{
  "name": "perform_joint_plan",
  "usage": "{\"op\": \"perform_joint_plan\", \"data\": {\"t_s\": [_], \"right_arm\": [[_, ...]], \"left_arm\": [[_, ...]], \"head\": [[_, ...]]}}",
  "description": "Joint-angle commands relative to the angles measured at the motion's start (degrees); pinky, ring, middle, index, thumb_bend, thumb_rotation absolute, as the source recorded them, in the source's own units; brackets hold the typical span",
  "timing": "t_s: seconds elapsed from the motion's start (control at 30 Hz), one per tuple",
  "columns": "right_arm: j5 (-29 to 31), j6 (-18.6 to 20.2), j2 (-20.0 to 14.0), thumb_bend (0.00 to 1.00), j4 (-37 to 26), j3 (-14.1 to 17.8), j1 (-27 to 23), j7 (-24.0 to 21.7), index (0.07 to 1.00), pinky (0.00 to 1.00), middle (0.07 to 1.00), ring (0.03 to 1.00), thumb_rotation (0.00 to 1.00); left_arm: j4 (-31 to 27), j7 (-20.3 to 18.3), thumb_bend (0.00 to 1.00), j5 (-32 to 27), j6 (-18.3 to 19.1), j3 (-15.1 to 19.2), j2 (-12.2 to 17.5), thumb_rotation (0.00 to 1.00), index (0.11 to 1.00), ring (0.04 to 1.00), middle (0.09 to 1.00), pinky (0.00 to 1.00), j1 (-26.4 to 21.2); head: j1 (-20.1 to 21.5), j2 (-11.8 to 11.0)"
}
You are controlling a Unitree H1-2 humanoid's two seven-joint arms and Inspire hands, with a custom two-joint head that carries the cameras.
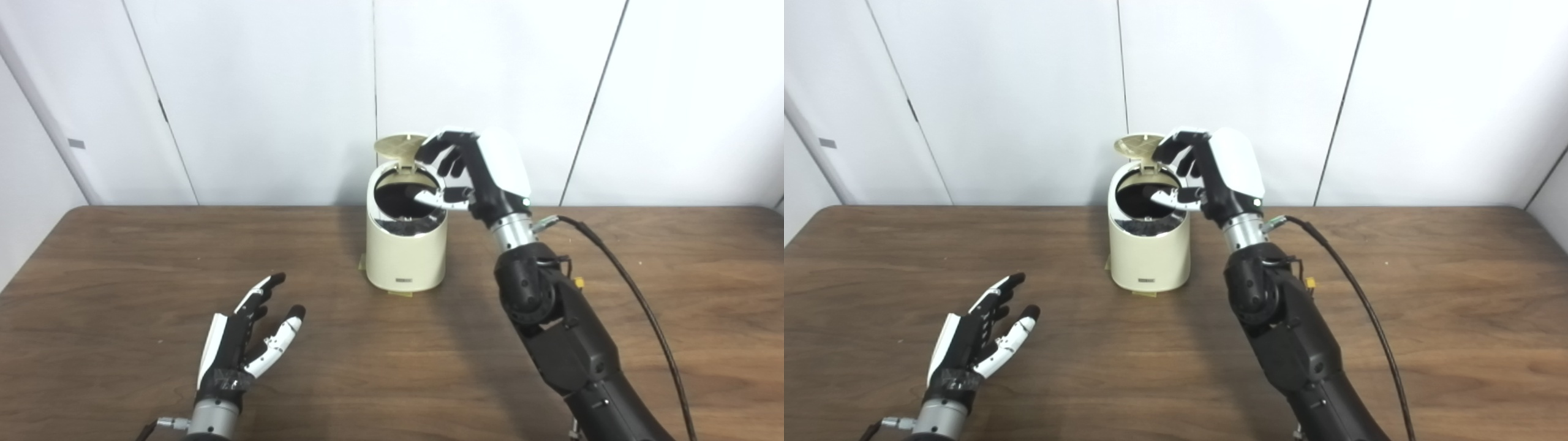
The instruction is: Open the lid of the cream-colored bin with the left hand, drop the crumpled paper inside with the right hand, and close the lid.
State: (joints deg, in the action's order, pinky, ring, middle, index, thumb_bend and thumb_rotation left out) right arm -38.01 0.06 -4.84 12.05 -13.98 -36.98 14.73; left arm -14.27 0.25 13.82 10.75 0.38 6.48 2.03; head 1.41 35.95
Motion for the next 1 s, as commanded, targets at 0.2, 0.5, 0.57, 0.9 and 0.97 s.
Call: {"op": "perform_joint_plan", "data": {"t_s": [0.2, 0.5, 0.57, 0.9, 0.97], "right_arm": [[0.6, -2.1, -3.2, 0.50, -7.9, 0.7, 0.4, -2.6, 0.496, 0.36, 0.504, 0.399, 0.00], [1.5, -2.1, -5.5, 0.50, -16.7, 4.0, 7.1, -3.7, 0.488, 0.34, 0.502, 0.404, 0.00], [1.7, -0.9, -5.8, 0.50, -18.7, 5.3, 8.9, -4.2, 0.487, 0.33, 0.502, 0.404, 0.00], [22.9, 17.7, -2.1, 0.57, -26.9, 16.3, 16.2, -16.1, 0.643, 0.54, 0.667, 0.609, 0.28], [28.6, 20.0, -2.1, 0.63, -26.5, 18.0, 17.3, -18.8, 0.752, 0.64, 0.757, 0.712, 0.49]], "left_arm": [[-0.5, 0.2, 0.51, -0.4, -1.9, 0.5, 0.9, 0.46, 0.910, 0.950, 0.944, 0.93, -1.4], [-0.8, 0.1, 0.49, -0.5, -1.7, 0.7, 1.5, 0.45, 0.912, 0.940, 0.937, 0.92, -1.4], [-0.9, 0.1, 0.49, -0.6, -1.7, 0.8, 1.6, 0.45, 0.913, 0.939, 0.935, 0.92, -1.5], [-1.5, -0.2, 0.47, -1.6, -0.5, 2.0, 1.8, 0.45, 0.908, 0.954, 0.938, 0.95, -2.0], [-1.6, -0.4, 0.46, -2.8, -0.1, 2.5, 1.6, 0.45, 0.907, 0.953, 0.936, 0.95, -2.2]], "head": [[0.8, -0.2], [2.1, 0.2], [2.3, 0.3], [3.1, 0.4], [3.3, 0.5]]}}
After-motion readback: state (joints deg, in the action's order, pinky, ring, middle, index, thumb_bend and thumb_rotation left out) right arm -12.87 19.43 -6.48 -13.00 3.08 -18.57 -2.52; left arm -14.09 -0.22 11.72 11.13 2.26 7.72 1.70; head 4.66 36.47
